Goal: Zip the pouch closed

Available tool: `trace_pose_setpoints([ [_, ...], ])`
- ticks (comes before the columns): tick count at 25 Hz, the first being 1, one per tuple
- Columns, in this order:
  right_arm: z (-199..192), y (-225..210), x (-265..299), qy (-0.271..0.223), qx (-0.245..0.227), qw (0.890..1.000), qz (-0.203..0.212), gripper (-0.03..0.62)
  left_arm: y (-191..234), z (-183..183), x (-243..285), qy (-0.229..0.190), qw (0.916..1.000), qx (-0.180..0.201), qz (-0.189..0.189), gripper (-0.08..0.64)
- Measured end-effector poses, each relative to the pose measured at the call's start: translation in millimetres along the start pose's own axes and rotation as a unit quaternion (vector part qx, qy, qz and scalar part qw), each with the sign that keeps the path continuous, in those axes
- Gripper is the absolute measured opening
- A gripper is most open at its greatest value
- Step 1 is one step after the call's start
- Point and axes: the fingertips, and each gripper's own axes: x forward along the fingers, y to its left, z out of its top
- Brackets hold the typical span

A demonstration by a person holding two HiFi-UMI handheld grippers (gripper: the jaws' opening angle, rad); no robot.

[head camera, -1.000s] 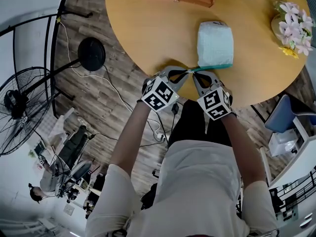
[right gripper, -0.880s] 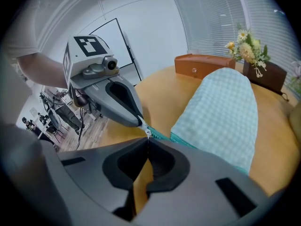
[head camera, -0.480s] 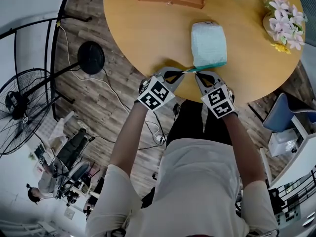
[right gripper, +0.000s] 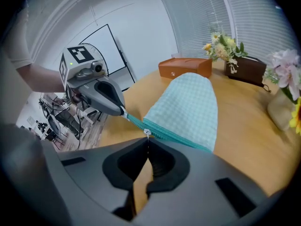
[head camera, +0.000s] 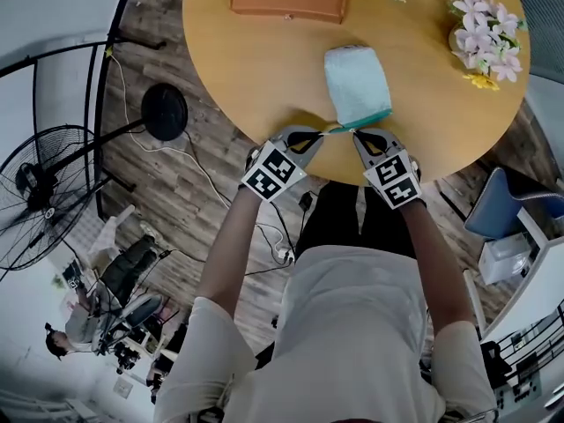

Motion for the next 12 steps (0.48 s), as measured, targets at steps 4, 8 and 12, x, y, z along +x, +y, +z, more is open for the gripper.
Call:
trace_pose_setpoints([
  [4, -4, -19, -16, -0.005, 0.002, 1.0, -0.006, 0.003, -2, 6, -7, 0.001, 0.9999, -0.009, 0.011, 0.018],
  [8, -9, -33, -32, -0.001, -0.008, 1.0, -0.006, 0.003, -5, 10, -16, 0.003, 0.9993, -0.024, 0.029, 0.018],
  [12, -8, -40, -47, 0.001, -0.023, 1.0, 0.001, 0.003, -10, 15, -24, 0.002, 0.9979, -0.043, 0.048, 0.018],
])
